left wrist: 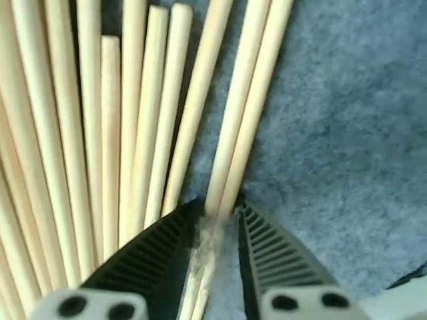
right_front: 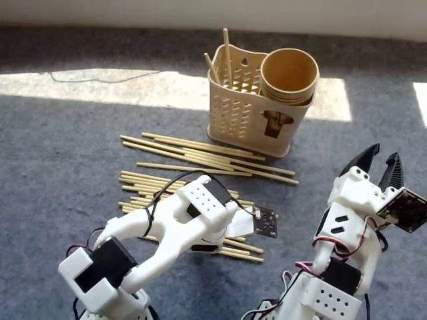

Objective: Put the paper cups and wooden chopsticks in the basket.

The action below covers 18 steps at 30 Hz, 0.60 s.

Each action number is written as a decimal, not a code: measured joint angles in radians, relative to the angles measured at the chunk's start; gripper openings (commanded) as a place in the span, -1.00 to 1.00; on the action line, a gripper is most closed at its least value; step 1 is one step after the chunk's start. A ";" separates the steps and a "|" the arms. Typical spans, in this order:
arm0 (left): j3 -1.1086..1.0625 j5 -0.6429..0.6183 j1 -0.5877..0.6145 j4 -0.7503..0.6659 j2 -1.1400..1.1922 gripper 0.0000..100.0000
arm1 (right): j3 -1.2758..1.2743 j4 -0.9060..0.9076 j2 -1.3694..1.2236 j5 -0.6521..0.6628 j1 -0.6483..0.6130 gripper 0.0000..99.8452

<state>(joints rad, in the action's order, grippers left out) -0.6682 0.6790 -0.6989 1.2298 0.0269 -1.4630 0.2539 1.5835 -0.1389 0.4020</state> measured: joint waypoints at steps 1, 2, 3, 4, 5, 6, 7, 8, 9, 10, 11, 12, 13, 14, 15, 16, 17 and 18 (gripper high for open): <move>0.000 0.000 0.000 0.000 0.000 -0.80 | 0.000 0.000 0.000 0.000 0.000 -0.72; 0.000 0.000 0.000 0.000 0.000 -0.80 | 0.000 0.000 0.000 0.000 0.000 -0.72; 0.000 -0.006 0.000 0.000 0.002 -0.80 | 0.000 0.000 0.000 0.000 0.000 -0.72; 0.000 -0.017 0.000 0.000 0.002 -0.81 | 0.000 0.000 0.000 0.000 0.000 -0.72; 0.000 -0.025 0.000 -0.002 0.002 -0.83 | 0.000 0.000 0.000 0.000 0.000 -0.72; 0.000 -0.029 0.000 -0.003 0.002 -0.87 | 0.000 0.000 0.000 0.000 0.000 -0.72; 0.000 -0.032 0.000 -0.003 0.003 -0.91 | 0.000 0.000 0.000 0.000 0.000 -0.72; 0.000 -0.032 0.002 -0.003 0.003 -0.95 | 0.000 0.000 0.000 0.000 0.000 -0.72; 0.000 -0.032 0.000 -0.003 0.003 -0.97 | 0.000 0.000 0.000 0.000 0.000 -0.72; 0.000 -0.032 -0.005 0.000 0.003 -0.98 | 0.000 0.000 0.000 0.000 0.000 -0.72; 0.000 -0.032 -0.003 0.002 0.003 -0.98 | 0.000 0.000 0.000 0.000 0.000 -0.72; 0.000 -0.032 0.003 0.002 0.003 -0.98 | 0.000 0.000 0.000 0.000 0.000 -0.72; 0.000 -0.032 0.011 0.002 0.003 -0.98 | 0.000 0.000 0.002 0.000 0.000 -0.72; 0.000 -0.032 0.018 0.002 0.003 -0.98 | 0.000 0.000 0.003 0.000 0.000 -0.72; 0.000 -0.032 0.029 0.003 0.003 -0.98 | 0.000 0.000 0.005 0.000 0.000 -0.72; 0.000 -0.032 0.037 0.005 0.003 -0.99 | 0.000 0.000 0.005 0.000 0.000 -0.72; 0.000 -0.032 0.046 0.014 -0.002 -0.99 | 0.000 0.000 0.005 0.000 0.000 -0.72; -0.002 -0.031 0.058 0.028 -0.011 -0.99 | 0.000 0.000 0.005 0.000 0.000 -0.72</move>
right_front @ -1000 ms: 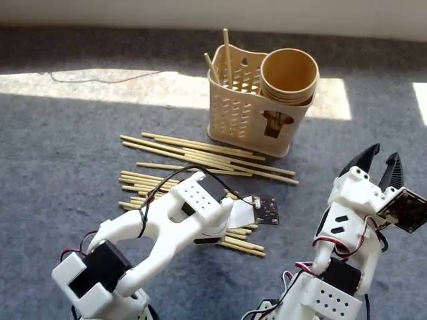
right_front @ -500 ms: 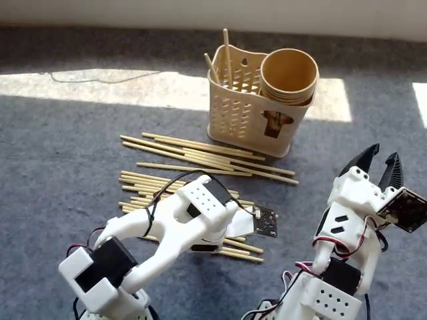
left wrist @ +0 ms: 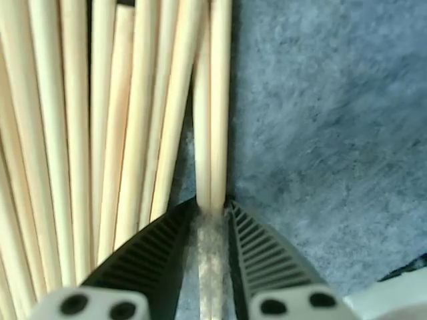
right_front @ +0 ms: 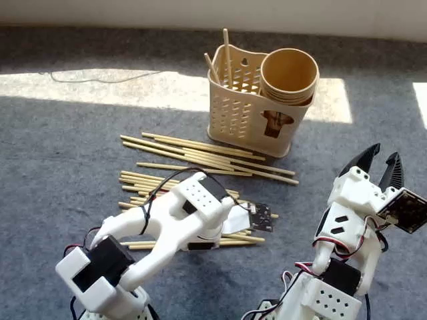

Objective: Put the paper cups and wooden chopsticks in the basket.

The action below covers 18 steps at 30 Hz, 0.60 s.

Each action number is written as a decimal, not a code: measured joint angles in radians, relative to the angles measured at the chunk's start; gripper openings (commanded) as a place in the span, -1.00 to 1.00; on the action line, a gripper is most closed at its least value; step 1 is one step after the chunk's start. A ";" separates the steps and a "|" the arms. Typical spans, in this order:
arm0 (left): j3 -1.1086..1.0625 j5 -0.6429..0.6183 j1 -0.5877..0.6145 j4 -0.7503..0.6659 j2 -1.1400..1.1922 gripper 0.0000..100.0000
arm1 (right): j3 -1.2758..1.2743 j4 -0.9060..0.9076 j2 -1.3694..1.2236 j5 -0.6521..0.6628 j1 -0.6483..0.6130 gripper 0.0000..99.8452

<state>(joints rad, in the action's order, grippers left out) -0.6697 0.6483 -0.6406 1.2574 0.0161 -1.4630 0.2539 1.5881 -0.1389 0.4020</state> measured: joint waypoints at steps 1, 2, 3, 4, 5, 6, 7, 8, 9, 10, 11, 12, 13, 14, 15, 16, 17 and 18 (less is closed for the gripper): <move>0.000 0.000 0.009 0.014 -0.015 -0.99 | 0.000 0.000 0.000 0.000 0.000 -0.72; 0.000 0.000 0.017 0.026 -0.040 -0.98 | 0.000 0.000 0.000 0.000 0.000 -0.72; 0.000 -0.003 0.026 0.040 -0.069 -0.98 | 0.000 0.000 0.000 0.000 0.000 -0.72; -0.002 -0.003 0.032 0.052 -0.103 -0.98 | 0.000 0.000 0.000 0.000 0.000 -0.72; -0.008 -0.003 0.035 0.060 -0.137 -0.98 | 0.000 0.000 0.000 0.000 0.000 -0.72; -0.018 -0.006 0.035 0.068 -0.176 -0.98 | 0.000 0.000 0.000 0.000 0.000 -0.72; -0.029 -0.008 0.035 0.074 -0.213 -0.98 | 0.000 0.000 0.000 0.000 0.000 -0.72; -0.038 -0.009 0.035 0.080 -0.245 -0.98 | 0.000 0.000 0.000 0.000 0.000 -0.72; -0.049 -0.009 0.035 0.087 -0.278 -0.98 | 0.000 0.000 0.000 0.000 0.000 -0.72; -0.061 -0.009 0.035 0.095 -0.307 -0.98 | 0.000 0.000 0.000 0.000 0.000 -0.72; -0.069 -0.011 0.038 0.103 -0.331 -0.98 | 0.000 0.000 0.000 0.000 0.000 -0.72; -0.074 -0.011 0.049 0.112 -0.350 -0.98 | 0.000 0.000 0.000 0.000 0.000 -0.72; -0.077 -0.011 0.061 0.123 -0.368 -0.98 | 0.000 0.000 0.000 0.000 0.000 -0.72; -0.077 -0.011 0.074 0.129 -0.382 -0.98 | 0.000 0.000 0.000 0.000 0.000 -0.72; -0.077 -0.011 0.089 0.135 -0.397 -0.98 | 0.000 0.000 0.000 0.000 -0.002 -0.72; -0.077 -0.011 0.106 0.143 -0.408 -0.98 | 0.000 0.000 0.000 0.000 -0.006 -0.72; -0.077 -0.011 0.127 0.143 -0.419 -0.98 | 0.000 0.000 0.000 0.000 -0.014 -0.72; -0.077 -0.011 0.147 0.144 -0.431 -0.98 | 0.000 0.000 0.000 0.000 -0.023 -0.72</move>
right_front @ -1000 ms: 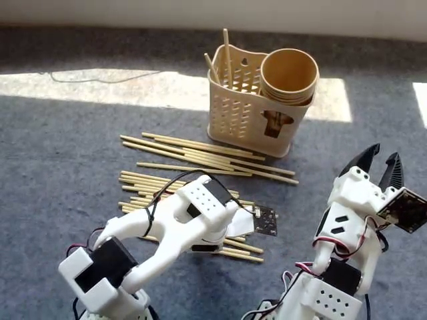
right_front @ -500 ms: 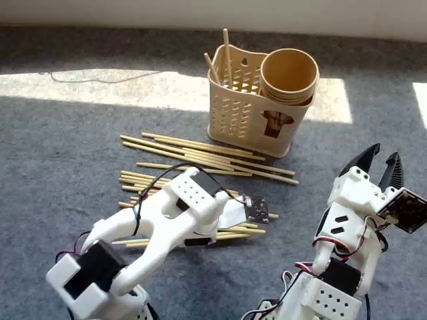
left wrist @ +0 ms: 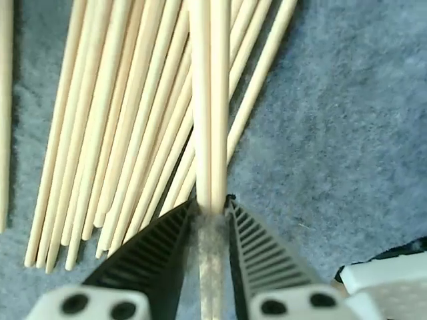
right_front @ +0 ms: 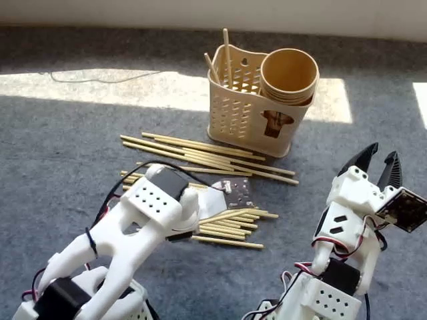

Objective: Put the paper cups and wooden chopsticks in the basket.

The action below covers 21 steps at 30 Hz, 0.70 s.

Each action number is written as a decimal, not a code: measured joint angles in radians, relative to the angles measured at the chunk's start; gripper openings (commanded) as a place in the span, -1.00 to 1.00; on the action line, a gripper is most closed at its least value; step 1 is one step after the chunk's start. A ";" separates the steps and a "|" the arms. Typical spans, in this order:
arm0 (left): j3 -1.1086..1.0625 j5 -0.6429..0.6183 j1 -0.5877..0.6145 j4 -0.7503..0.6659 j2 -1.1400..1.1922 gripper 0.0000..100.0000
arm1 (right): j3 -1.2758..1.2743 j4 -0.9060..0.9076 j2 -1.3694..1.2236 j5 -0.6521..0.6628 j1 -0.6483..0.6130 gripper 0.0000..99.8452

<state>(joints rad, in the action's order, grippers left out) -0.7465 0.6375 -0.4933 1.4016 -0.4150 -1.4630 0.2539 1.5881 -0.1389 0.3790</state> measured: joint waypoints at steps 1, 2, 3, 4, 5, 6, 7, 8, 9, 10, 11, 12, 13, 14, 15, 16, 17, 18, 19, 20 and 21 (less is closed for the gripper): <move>0.000 0.000 0.017 0.002 -0.014 -0.98 | 0.000 0.000 0.000 0.000 -0.009 -0.72; 0.000 0.000 0.031 0.002 -0.029 -0.98 | 0.000 0.000 0.000 0.000 -0.012 -0.72; 0.000 0.000 0.044 0.002 -0.044 -0.98 | 0.000 0.000 0.000 0.000 -0.012 -0.72; 0.000 -0.003 0.054 0.003 -0.063 -0.98 | 0.000 0.000 0.000 0.000 -0.012 -0.72; 0.000 -0.015 0.058 0.003 -0.084 -0.98 | 0.000 0.000 0.000 0.000 -0.015 -0.72; 0.000 -0.034 0.058 0.003 -0.110 -0.98 | 0.000 0.000 0.000 0.000 -0.017 -0.72; 0.000 -0.052 0.057 0.003 -0.138 -0.98 | 0.000 0.000 0.000 0.000 -0.017 -0.72; 0.002 -0.066 0.055 0.005 -0.167 -0.98 | 0.000 0.000 0.000 0.000 -0.017 -0.72; 0.006 -0.081 0.055 0.005 -0.198 -0.98 | 0.000 0.000 0.000 0.000 -0.017 -0.72; 0.018 -0.100 0.058 0.005 -0.226 -0.98 | 0.000 0.000 0.000 0.000 -0.017 -0.72; 0.035 -0.123 0.064 0.005 -0.250 -0.98 | 0.000 0.000 0.000 0.000 -0.017 -0.72; 0.055 -0.146 0.066 0.005 -0.275 -0.98 | 0.000 0.000 0.000 0.000 -0.017 -0.72; 0.084 -0.169 0.066 0.005 -0.293 -0.98 | 0.000 0.000 0.000 0.000 -0.017 -0.72; 0.110 -0.195 0.064 0.005 -0.308 -0.98 | 0.000 0.000 0.000 0.000 -0.017 -0.72; 0.138 -0.219 0.063 0.005 -0.319 -0.98 | 0.000 0.000 0.000 0.000 -0.017 -0.72; 0.167 -0.244 0.063 0.005 -0.322 -0.98 | 0.000 0.000 0.000 0.000 -0.017 -0.72; 0.195 -0.269 0.063 0.005 -0.325 -0.98 | 0.000 0.000 0.000 0.000 -0.017 -0.72; 0.222 -0.295 0.063 0.005 -0.325 -0.98 | 0.000 0.000 0.000 0.000 -0.017 -0.72; 0.245 -0.316 0.064 -0.002 -0.325 -0.99 | 0.000 0.000 0.000 0.000 -0.017 -0.72; 0.264 -0.338 0.066 -0.018 -0.325 -0.99 | 0.000 0.000 0.000 0.000 -0.018 -0.72; 0.281 -0.359 0.066 -0.041 -0.325 -0.99 | 0.000 0.000 0.000 0.000 -0.023 -0.72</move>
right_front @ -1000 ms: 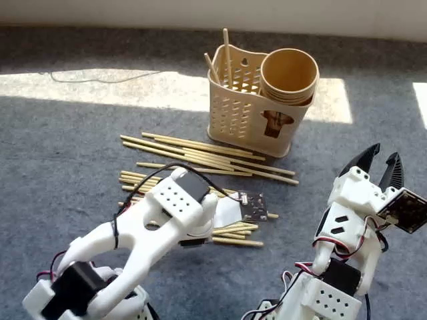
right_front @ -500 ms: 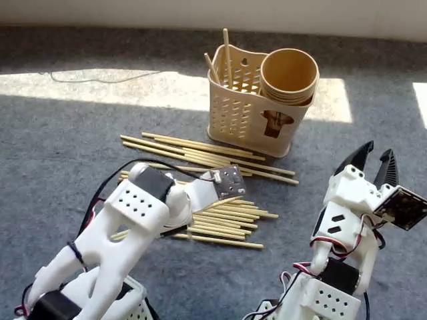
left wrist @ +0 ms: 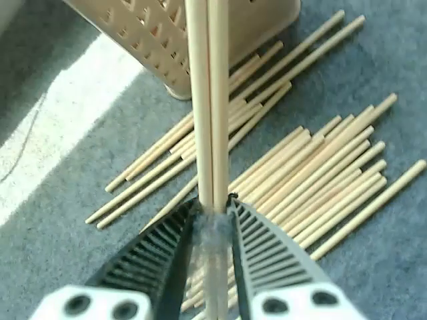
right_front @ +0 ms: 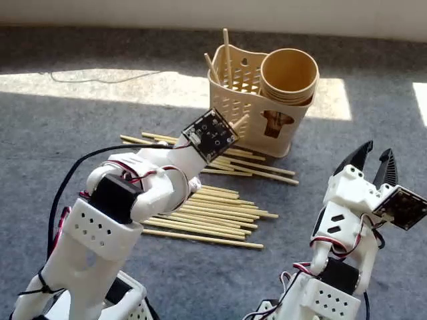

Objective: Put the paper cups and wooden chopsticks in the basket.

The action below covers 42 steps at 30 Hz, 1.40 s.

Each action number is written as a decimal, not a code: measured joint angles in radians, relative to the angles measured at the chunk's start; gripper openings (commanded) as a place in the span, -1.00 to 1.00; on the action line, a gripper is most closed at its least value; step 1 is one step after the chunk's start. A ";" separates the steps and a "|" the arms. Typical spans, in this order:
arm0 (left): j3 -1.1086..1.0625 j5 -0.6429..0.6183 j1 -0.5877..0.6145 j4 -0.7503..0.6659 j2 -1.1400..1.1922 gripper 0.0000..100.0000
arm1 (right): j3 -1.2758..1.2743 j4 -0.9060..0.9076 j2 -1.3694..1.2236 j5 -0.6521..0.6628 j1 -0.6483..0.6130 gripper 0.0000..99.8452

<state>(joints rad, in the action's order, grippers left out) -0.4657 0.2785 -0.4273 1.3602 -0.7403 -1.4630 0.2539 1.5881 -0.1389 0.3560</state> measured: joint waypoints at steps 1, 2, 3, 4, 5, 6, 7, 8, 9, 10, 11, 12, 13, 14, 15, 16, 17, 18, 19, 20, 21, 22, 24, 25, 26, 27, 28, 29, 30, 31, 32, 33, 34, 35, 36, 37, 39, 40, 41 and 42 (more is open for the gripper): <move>0.015 -0.021 0.000 -0.025 0.000 -0.99 | 0.000 0.000 0.000 0.000 -0.008 -0.72; 0.028 -0.040 0.000 -0.052 0.000 -0.99 | 0.000 0.000 0.000 0.000 -0.017 -0.72; 0.037 -0.057 0.000 -0.087 0.000 -0.99 | 0.000 0.000 0.000 0.000 -0.026 -0.72; 0.044 -0.072 0.000 -0.123 0.000 -0.99 | 0.000 0.000 0.000 0.000 -0.035 -0.72; 0.054 -0.086 -0.002 -0.163 0.000 -0.99 | 0.000 0.000 0.000 0.000 -0.044 -0.72; 0.061 -0.097 -0.002 -0.204 0.000 -0.99 | 0.000 0.000 0.000 0.000 -0.051 -0.72; 0.068 -0.107 -0.002 -0.249 0.000 -0.99 | 0.000 0.000 0.000 0.000 -0.054 -0.72; 0.069 -0.118 -0.002 -0.293 0.000 -0.99 | 0.000 0.000 0.000 0.000 -0.054 -0.72; 0.069 -0.127 -0.002 -0.342 0.000 -0.99 | 0.000 0.000 0.000 0.000 -0.054 -0.72; 0.069 -0.135 0.000 -0.393 0.000 -0.99 | 0.000 0.000 0.000 0.000 -0.054 -0.72; 0.069 -0.140 0.000 -0.442 0.000 -0.99 | 0.000 0.000 0.000 0.000 -0.054 -0.72; 0.069 -0.141 0.000 -0.489 0.000 -0.99 | 0.000 0.000 0.000 0.000 -0.054 -0.72; 0.069 -0.141 -0.002 -0.534 0.000 -0.99 | 0.000 0.000 0.000 0.000 -0.054 -0.72; 0.069 -0.141 -0.002 -0.575 0.000 -0.99 | 0.000 0.000 0.000 0.000 -0.054 -0.72; 0.069 -0.141 -0.002 -0.612 0.000 -0.99 | 0.000 0.000 0.000 0.000 -0.054 -0.72; 0.069 -0.141 -0.002 -0.647 0.000 -0.99 | 0.000 0.000 0.000 0.000 -0.054 -0.72; 0.069 -0.141 -0.002 -0.681 0.000 -0.99 | 0.000 0.000 0.000 0.000 -0.054 -0.72; 0.069 -0.141 -0.002 -0.717 0.000 -0.99 | 0.000 0.000 0.000 0.000 -0.054 -0.72; 0.069 -0.141 -0.002 -0.753 0.000 -0.99 | 0.000 0.000 0.000 0.000 -0.054 -0.72; 0.069 -0.141 -0.002 -0.790 0.000 -0.99 | 0.000 0.000 0.000 0.000 -0.054 -0.72; 0.069 -0.141 -0.002 -0.825 0.000 -0.99 | 0.000 0.000 0.000 0.000 -0.054 -0.72; 0.069 -0.141 -0.002 -0.862 0.003 -0.99 | 0.000 0.000 0.000 0.000 -0.054 -0.72; 0.069 -0.141 -0.002 -0.930 0.026 -0.99 | 0.000 0.000 0.000 0.000 -0.054 -0.72; 0.071 -0.143 0.000 -0.961 0.046 -0.99 | 0.000 0.000 0.000 0.000 -0.054 -0.72; 0.071 -0.143 0.000 -0.990 0.071 -0.99 | 0.000 0.000 0.000 0.000 -0.054 -0.72; 0.071 -0.143 0.000 -1.017 0.098 -0.99 | 0.000 0.000 0.000 0.000 -0.054 -0.72; 0.077 -0.143 -0.002 -1.039 0.126 -0.99 | 0.000 0.000 0.000 0.000 -0.054 -0.72; 0.087 -0.143 -0.002 -1.062 0.155 -0.99 | 0.000 0.000 0.000 0.000 -0.054 -0.72; 0.098 -0.143 -0.002 -1.083 0.183 -0.99 | 0.000 0.000 0.000 0.000 -0.054 -0.72; 0.109 -0.143 -0.003 -1.106 0.207 -0.99 | 0.000 0.000 0.000 0.000 -0.054 -0.72; 0.118 -0.143 -0.003 -1.128 0.232 -0.99 | 0.000 0.000 0.000 0.000 -0.054 -0.72; 0.127 -0.143 -0.003 -1.152 0.253 -0.99 | 0.000 0.000 0.000 0.000 -0.054 -0.72; 0.137 -0.143 -0.002 -1.174 0.278 -0.99 | 0.000 0.000 0.000 0.000 -0.054 -0.72; 0.144 -0.143 -0.002 -1.194 0.301 -0.99 | 0.000 0.000 0.000 0.000 -0.054 -0.72; 0.153 -0.143 0.000 -1.209 0.322 -0.99 | 0.000 0.000 0.000 0.000 -0.054 -0.72; 0.164 -0.143 0.000 -1.220 0.345 -0.99 | 0.000 0.000 0.000 0.000 -0.054 -0.72; 0.183 -0.143 0.000 -1.232 0.394 -0.99 | 0.000 0.000 0.000 0.000 -0.054 -0.72; 0.193 -0.143 -0.002 -1.234 0.419 -0.99 | 0.000 0.000 0.000 0.000 -0.054 -0.72; 0.195 -0.143 -0.002 -1.235 0.439 -0.99 | 0.000 0.000 0.000 0.000 -0.054 -0.72; 0.195 -0.143 -0.002 -1.235 0.459 -0.99 | 0.000 0.000 0.000 0.000 -0.054 -0.72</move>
<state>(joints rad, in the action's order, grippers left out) -0.2708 0.1358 -0.4289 0.1250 -0.2816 -1.4630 0.2539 1.5881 -0.1389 0.3023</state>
